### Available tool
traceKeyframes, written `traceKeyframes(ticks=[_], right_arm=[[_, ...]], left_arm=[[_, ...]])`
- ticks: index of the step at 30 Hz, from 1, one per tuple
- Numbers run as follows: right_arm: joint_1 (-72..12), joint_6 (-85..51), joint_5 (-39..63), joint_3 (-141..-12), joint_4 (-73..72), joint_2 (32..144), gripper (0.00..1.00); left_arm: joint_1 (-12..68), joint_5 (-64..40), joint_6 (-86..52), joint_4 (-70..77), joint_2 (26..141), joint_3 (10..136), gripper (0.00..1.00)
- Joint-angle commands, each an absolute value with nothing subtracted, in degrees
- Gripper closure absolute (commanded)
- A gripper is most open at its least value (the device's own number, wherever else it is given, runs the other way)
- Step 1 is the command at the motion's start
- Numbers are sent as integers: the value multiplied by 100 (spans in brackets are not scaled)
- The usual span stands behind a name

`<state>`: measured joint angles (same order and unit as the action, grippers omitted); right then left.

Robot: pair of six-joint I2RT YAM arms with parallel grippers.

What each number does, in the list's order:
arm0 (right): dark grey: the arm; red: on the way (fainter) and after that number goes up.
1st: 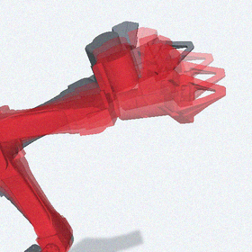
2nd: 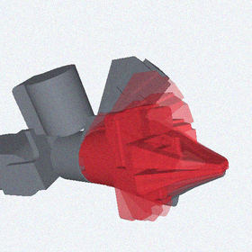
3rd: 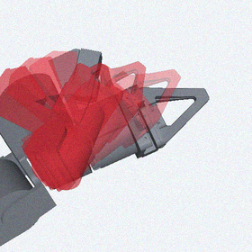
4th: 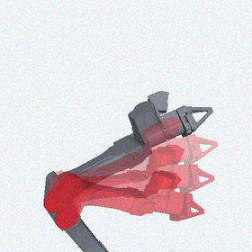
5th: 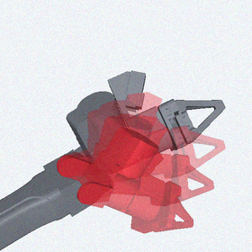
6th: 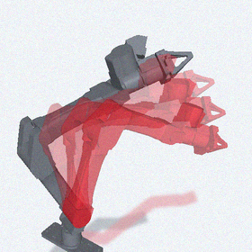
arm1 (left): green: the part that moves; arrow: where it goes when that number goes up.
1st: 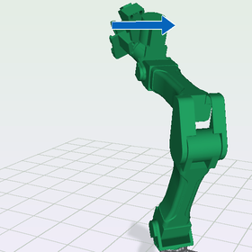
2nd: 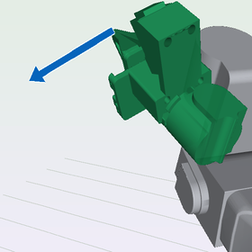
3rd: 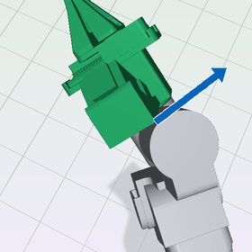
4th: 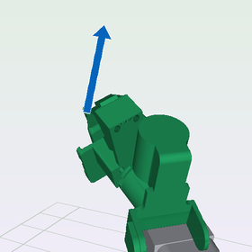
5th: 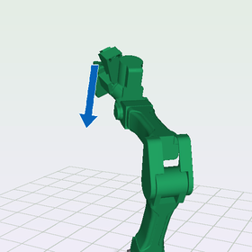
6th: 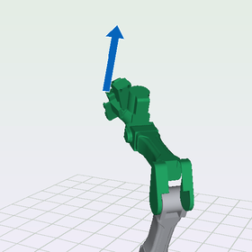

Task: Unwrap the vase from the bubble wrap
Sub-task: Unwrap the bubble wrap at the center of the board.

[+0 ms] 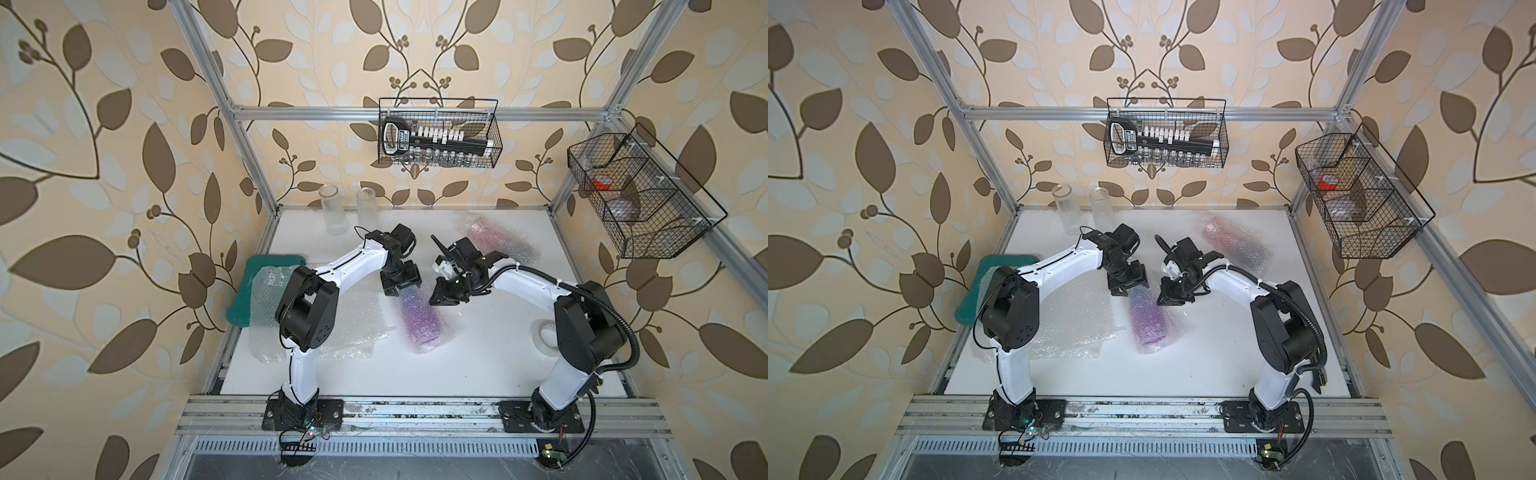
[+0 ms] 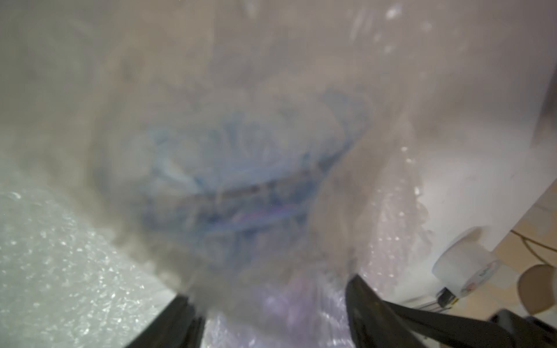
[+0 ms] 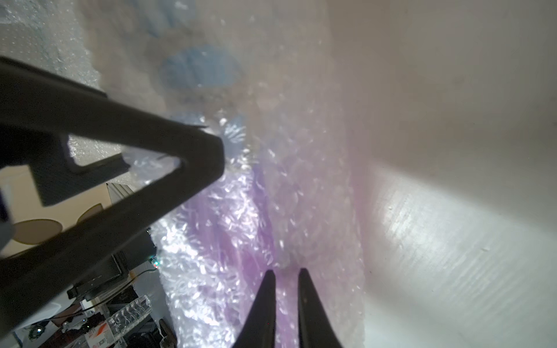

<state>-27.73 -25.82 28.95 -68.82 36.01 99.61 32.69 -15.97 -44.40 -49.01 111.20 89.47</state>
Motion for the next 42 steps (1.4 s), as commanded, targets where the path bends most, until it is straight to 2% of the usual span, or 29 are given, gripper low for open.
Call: traceKeyframes(ticks=[1,2,5,8,11,16,24,28,29,32,33,42], right_arm=[[-2814,-2634,2920,-7029,3717,9735,78],[-2824,-2631,2894,-7053,3739,9712,75],[-2826,-2614,2716,-7133,3867,9702,62],[-2823,-2510,2334,-7277,4055,9783,55],[-2815,-2393,1952,-7504,4257,9963,54],[-2701,-2395,1730,-7753,4156,10202,54],[-2653,-2102,1616,-8673,4286,11189,54],[-2645,-2040,1637,-8845,4289,11505,56],[-2635,-2035,1616,-8858,4268,11557,60],[-2568,-2057,1639,-8860,4214,11582,92],[-2534,-2058,1614,-8851,4208,11531,99],[-2052,-2047,1652,-7893,3834,10574,100]], left_arm=[[3313,-1571,-4570,-4690,11022,8704,47],[3308,-1602,-4574,-4644,11007,8632,59],[3312,-1600,-4548,-4581,10924,8477,83],[3305,-1600,-4465,-4592,10856,8386,93],[3310,-1592,-4387,-4623,10785,8309,99],[3308,-1537,-4319,-4632,10722,8222,100],[3312,-1531,-4315,-4605,10732,8156,100],[3309,-1534,-4311,-4605,10736,8193,100],[3313,-1531,-4314,-4605,10749,8205,100],[3313,-1505,-4302,-4647,10773,8224,100],[3312,-1473,-4284,-4679,10754,8210,100],[3088,-1092,-4175,-4813,10284,7573,100]])
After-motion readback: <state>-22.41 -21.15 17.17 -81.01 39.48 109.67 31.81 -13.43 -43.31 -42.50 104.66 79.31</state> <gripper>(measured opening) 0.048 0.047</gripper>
